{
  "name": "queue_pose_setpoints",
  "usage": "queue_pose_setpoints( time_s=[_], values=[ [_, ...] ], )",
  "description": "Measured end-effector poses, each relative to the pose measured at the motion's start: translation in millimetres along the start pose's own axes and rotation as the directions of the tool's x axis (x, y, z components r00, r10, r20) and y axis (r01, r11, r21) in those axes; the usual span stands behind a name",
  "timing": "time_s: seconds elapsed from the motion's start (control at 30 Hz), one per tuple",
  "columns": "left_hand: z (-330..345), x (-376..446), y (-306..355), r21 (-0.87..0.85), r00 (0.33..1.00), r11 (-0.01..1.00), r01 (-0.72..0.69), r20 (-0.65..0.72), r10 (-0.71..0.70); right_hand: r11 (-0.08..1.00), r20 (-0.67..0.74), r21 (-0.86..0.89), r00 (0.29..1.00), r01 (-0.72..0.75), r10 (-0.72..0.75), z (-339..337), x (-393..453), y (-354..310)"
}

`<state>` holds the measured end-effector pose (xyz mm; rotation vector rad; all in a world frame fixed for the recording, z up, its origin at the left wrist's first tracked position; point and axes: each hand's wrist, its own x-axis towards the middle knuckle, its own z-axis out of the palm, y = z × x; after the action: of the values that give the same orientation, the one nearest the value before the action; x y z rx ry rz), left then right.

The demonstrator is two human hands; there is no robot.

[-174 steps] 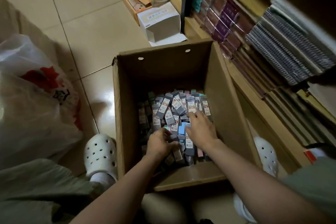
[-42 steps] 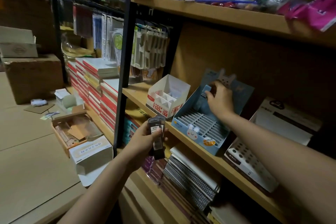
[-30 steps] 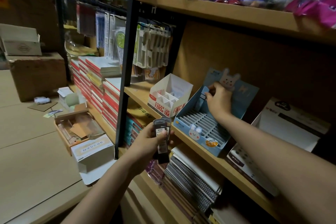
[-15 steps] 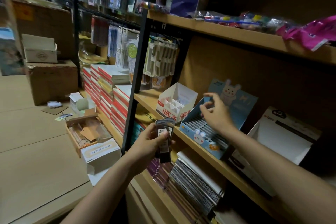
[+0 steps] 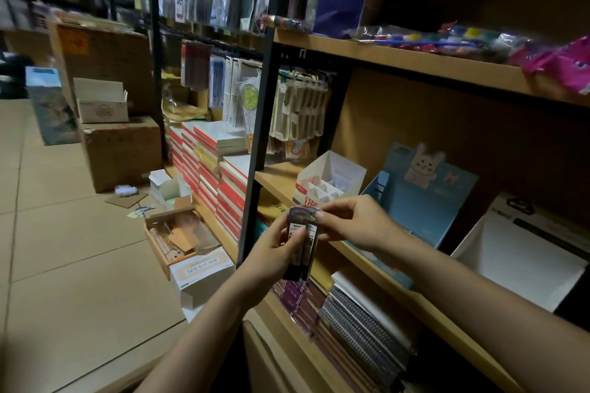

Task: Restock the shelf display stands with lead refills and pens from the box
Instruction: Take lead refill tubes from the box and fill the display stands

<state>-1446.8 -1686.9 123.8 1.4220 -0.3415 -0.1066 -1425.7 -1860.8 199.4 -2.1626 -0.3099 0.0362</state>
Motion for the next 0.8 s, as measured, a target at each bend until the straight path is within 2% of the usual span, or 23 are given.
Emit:
queue_pose_setpoints(
  time_s=[0.13,0.27,0.37,0.43,0.5,0.6,0.7,0.8],
  values=[
    [-6.0,0.0,-0.9,0.045,0.999,0.999,-0.029,0.024,0.028,0.995,0.11,0.086,0.993,0.041,-0.05,0.9,4.6,-3.2],
    [-2.0,6.1,-2.1,0.034,0.999,0.999,-0.036,-0.031,0.037,0.996,0.066,-0.038,0.995,0.077,-0.074,-3.9,14.2,-1.3],
    [5.1,16.0,0.2,0.097,0.995,0.994,-0.054,-0.08,0.062,0.987,0.077,-0.114,0.991,0.115,-0.107,-14.9,24.4,-3.3],
    [5.7,31.8,2.6,0.165,0.985,0.984,-0.067,-0.145,0.092,0.973,-0.003,-0.163,0.986,0.165,-0.168,-32.6,38.2,-6.1],
    [2.9,54.5,3.5,0.244,0.961,0.969,-0.031,-0.258,0.095,0.969,-0.199,-0.181,0.958,0.169,-0.205,-56.6,59.2,-5.0],
    [1.3,89.8,3.2,0.391,0.936,0.919,0.052,-0.34,0.092,0.961,-0.448,-0.189,0.854,0.201,-0.267,-81.7,93.9,3.5],
    [6.5,119.9,2.3,0.485,0.935,0.872,0.065,-0.334,0.116,0.96,-0.479,-0.196,0.834,0.201,-0.273,-80.1,123.2,17.2],
    [11.6,141.5,-2.7,0.437,0.938,0.896,0.078,-0.336,0.082,0.965,-0.451,-0.182,0.856,0.19,-0.253,-73.4,144.4,28.6]
  ],
)
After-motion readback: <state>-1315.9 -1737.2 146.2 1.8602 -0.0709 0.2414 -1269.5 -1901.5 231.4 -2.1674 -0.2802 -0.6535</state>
